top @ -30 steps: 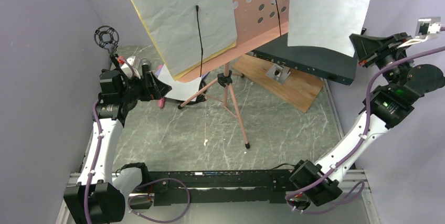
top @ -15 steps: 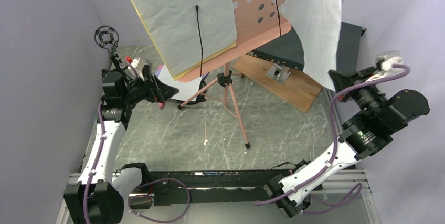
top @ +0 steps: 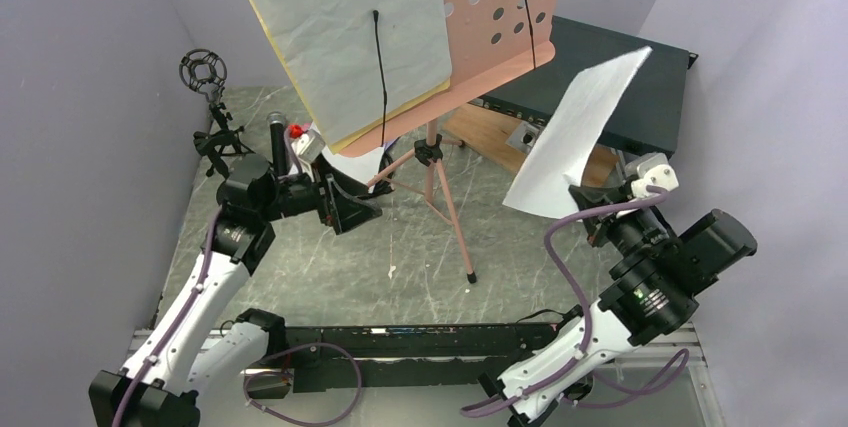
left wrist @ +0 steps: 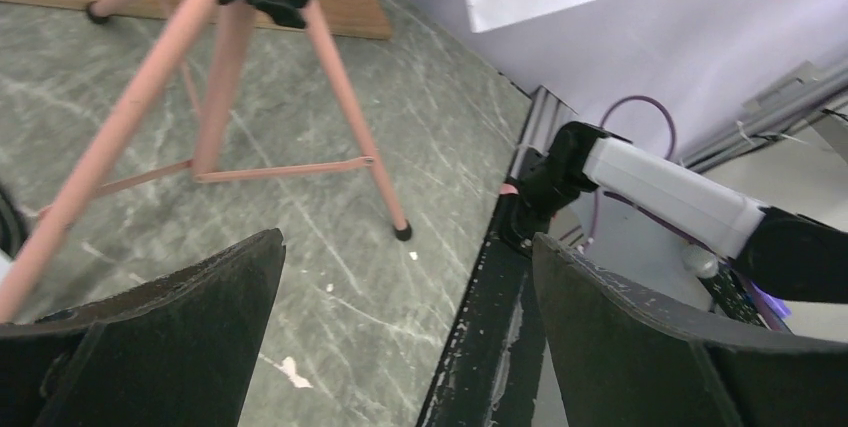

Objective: Pack up the instrument practice props
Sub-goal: Pick up the sheet music from the music stand, then place the sheet music at the center of the board.

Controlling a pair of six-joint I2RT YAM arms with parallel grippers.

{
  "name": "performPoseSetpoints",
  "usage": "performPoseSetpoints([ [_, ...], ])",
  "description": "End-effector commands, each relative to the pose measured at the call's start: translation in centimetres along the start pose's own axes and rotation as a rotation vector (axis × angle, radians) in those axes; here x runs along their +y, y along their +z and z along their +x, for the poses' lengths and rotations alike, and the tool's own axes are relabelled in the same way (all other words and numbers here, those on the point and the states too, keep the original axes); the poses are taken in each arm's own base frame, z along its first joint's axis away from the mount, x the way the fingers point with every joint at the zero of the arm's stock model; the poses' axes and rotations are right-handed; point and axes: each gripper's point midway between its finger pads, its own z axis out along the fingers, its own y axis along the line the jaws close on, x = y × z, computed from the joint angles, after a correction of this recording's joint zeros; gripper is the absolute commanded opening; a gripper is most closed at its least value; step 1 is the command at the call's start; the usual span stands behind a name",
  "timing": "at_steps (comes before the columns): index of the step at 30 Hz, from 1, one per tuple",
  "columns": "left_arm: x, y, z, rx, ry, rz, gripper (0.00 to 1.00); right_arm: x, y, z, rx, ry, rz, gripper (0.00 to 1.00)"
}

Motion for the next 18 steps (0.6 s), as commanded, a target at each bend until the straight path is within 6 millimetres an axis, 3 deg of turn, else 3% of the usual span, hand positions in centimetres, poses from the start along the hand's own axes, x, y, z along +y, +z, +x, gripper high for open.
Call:
performPoseSetpoints([
  [1, -2.7, 0.7, 0.1, -0.016, 0.024, 0.099, 0.99, 1.1, 0.3, 2.4, -0.01, 0.133, -0.077, 0.0],
  [6, -3.9, 1.8, 0.8, 0.003, 0.038, 0.123, 1.0, 0.5, 0.8, 4.4, -0.034, 0.271, -0.113, 0.0],
  [13, -5.3, 3.4, 1.4, 0.024, 0.064, 0.13, 0.99, 1.1, 0.9, 5.4, -0.066, 0.38, -0.203, 0.0],
  [18, -5.9, 4.6, 1.0, -0.009, -0.071, 0.147, 0.99, 2.1, 0.8, 6.3, -0.059, 0.471, -0.27, 0.0],
])
